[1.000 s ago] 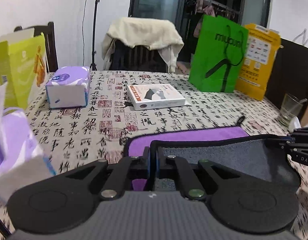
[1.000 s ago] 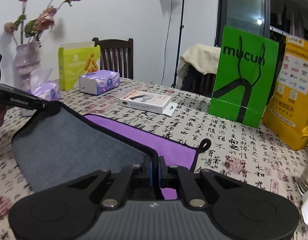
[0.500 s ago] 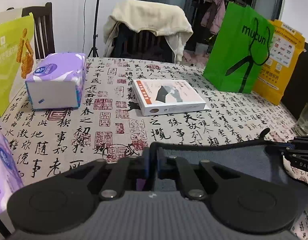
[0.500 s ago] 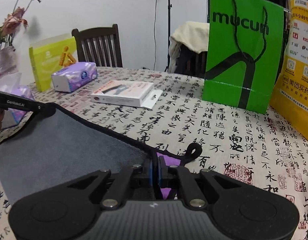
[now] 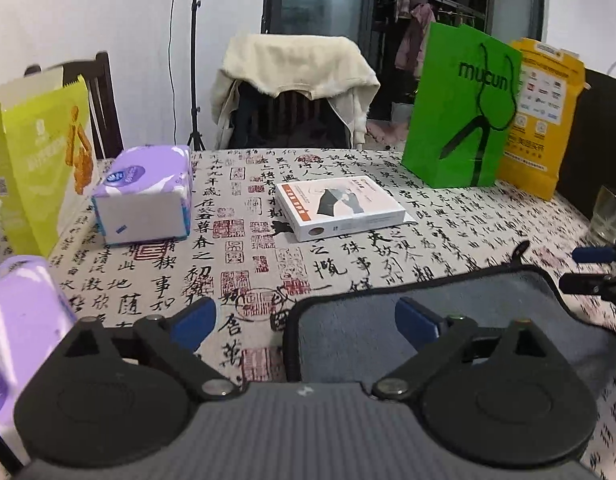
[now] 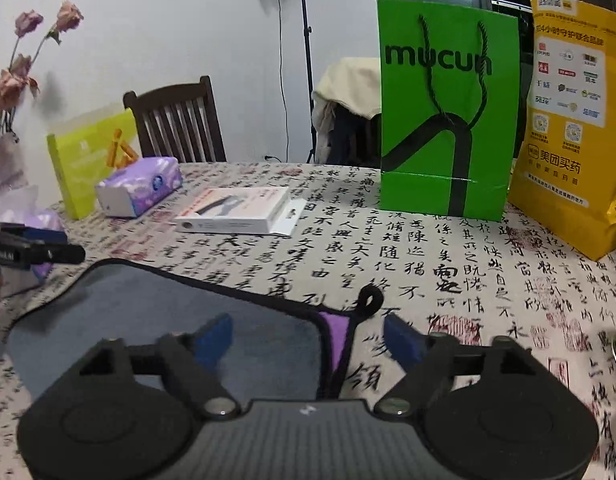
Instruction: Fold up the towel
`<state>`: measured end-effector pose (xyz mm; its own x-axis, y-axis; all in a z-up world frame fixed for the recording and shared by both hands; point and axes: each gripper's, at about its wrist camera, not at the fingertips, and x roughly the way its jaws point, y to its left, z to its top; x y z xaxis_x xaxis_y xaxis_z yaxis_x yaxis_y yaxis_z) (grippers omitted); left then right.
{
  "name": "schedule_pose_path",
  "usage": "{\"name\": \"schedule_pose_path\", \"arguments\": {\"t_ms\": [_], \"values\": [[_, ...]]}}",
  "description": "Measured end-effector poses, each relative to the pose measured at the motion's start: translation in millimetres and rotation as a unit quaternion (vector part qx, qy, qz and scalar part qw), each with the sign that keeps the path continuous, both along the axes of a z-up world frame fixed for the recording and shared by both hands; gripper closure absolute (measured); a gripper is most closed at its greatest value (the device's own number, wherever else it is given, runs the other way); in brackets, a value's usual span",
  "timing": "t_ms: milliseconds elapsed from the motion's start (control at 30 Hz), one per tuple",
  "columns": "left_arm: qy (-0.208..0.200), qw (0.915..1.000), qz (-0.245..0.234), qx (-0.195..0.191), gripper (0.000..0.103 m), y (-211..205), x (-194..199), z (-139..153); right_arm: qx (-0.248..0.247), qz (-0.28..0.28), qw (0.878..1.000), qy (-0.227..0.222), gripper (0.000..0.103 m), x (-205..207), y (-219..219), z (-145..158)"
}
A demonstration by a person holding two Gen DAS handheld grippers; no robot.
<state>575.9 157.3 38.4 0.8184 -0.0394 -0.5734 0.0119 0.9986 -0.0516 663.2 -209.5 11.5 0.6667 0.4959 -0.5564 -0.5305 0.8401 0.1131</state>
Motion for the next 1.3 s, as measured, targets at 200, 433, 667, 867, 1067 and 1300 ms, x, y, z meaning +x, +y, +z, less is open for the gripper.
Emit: {"name": "schedule_pose_path", "arguments": {"t_ms": [200,433,667,867,1067,1300], "values": [[-0.016,0.9997,0.001,0.017,0.0,-7,-31,12,-0.001,-0.015,1.0,-0.008,0.009,-30,-3,8],[-0.03,0.9991,0.01,0.028,0.0,-13,-71,19,0.007,-0.035,0.999,-0.03,0.0,-69,-10,20],[-0.046,0.9985,0.014,0.026,0.0,-16,-109,27,0.01,-0.044,0.998,-0.045,0.0,-107,-12,30],[-0.054,0.998,0.017,0.026,0.0,-16,-137,33,0.01,-0.044,0.998,-0.051,0.0,-138,-11,32],[-0.065,0.9975,0.014,0.024,0.0,-19,-162,40,0.014,-0.049,0.997,-0.055,0.0,-165,-10,35],[-0.076,0.9969,0.008,0.017,0.0,-25,-196,44,0.023,-0.053,0.997,-0.059,0.0,-198,-16,39]]}}
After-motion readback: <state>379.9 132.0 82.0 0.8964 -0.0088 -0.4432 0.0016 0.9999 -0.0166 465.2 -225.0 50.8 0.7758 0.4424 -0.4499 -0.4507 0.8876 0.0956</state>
